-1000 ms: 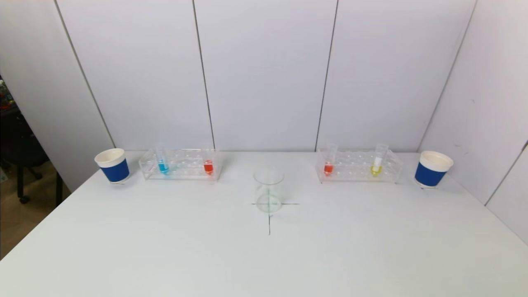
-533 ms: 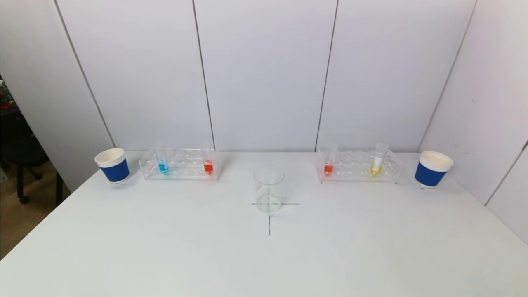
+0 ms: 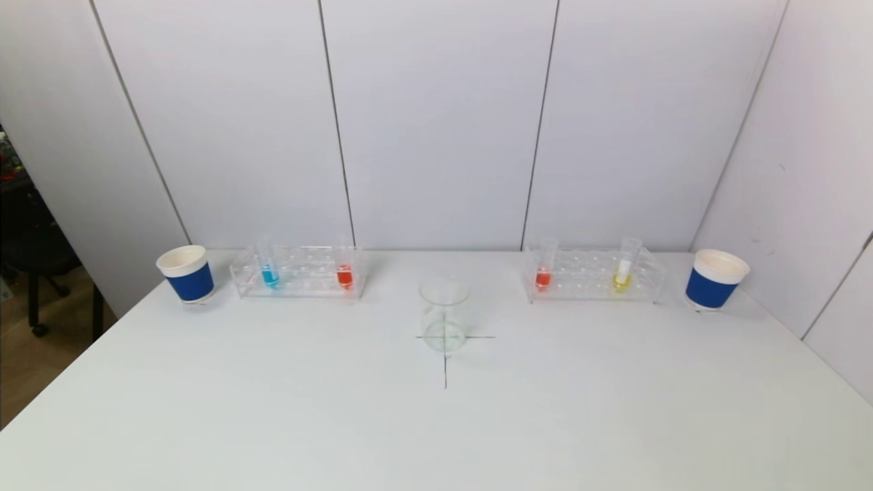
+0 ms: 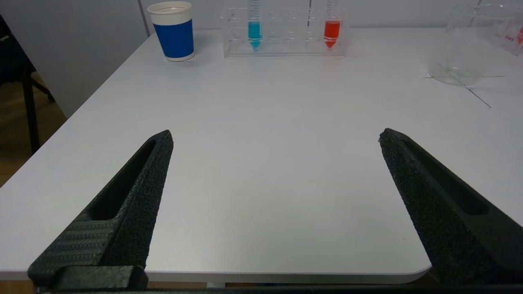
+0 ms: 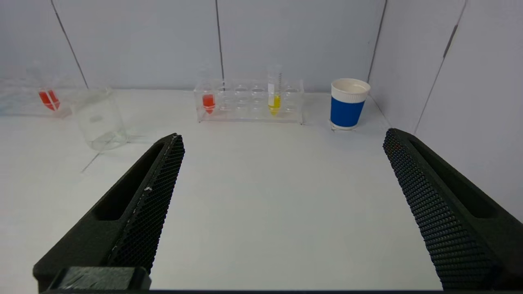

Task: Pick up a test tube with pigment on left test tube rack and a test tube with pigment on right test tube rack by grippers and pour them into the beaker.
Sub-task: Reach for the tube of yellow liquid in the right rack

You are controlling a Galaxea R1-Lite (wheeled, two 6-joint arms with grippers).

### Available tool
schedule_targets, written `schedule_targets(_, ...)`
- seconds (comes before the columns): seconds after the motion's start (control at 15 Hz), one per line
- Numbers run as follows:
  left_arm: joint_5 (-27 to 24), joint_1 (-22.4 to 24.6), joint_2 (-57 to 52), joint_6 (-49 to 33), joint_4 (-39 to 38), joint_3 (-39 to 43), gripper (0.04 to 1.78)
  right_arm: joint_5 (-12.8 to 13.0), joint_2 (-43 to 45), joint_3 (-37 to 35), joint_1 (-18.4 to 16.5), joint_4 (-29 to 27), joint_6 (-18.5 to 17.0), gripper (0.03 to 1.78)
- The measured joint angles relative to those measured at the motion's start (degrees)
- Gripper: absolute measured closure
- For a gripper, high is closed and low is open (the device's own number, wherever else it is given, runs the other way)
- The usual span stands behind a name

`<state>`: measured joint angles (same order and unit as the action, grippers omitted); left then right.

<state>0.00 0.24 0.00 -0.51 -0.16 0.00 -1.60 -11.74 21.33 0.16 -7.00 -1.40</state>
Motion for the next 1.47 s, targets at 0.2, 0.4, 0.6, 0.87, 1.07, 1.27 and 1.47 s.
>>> schedule_targets(0.2, 0.0, 0.0, 0.0, 0.0, 0.0, 0.0, 0.06, -1.0, -11.2, 5.7, 0.2, 4.8, -2.3, 0.04)
schedule_targets(0.4, 0.0, 0.0, 0.0, 0.0, 0.0, 0.0, 0.06, -1.2, -23.3, 8.1, 0.5, 13.6, -3.0, 0.04)
schedule_targets(0.6, 0.0, 0.0, 0.0, 0.0, 0.0, 0.0, 0.06, -1.3, -35.0, 8.9, 0.6, 24.0, -3.2, 0.04)
schedule_targets(0.87, 0.0, 0.0, 0.0, 0.0, 0.0, 0.0, 0.06, -1.1, -48.0, 9.8, 0.7, 34.5, -3.3, 0.04)
schedule_targets(1.07, 0.0, 0.0, 0.0, 0.0, 0.0, 0.0, 0.06, -0.9, -56.2, 10.5, 1.2, 39.1, -3.3, 0.04)
schedule_targets(1.27, 0.0, 0.0, 0.0, 0.0, 0.0, 0.0, 0.06, 0.0, -63.9, 10.5, 1.8, 46.6, -3.3, 0.04)
schedule_targets(1.47, 0.0, 0.0, 0.0, 0.0, 0.0, 0.0, 0.06, 1.4, -70.6, 10.1, 2.1, 52.5, -4.5, 0.04)
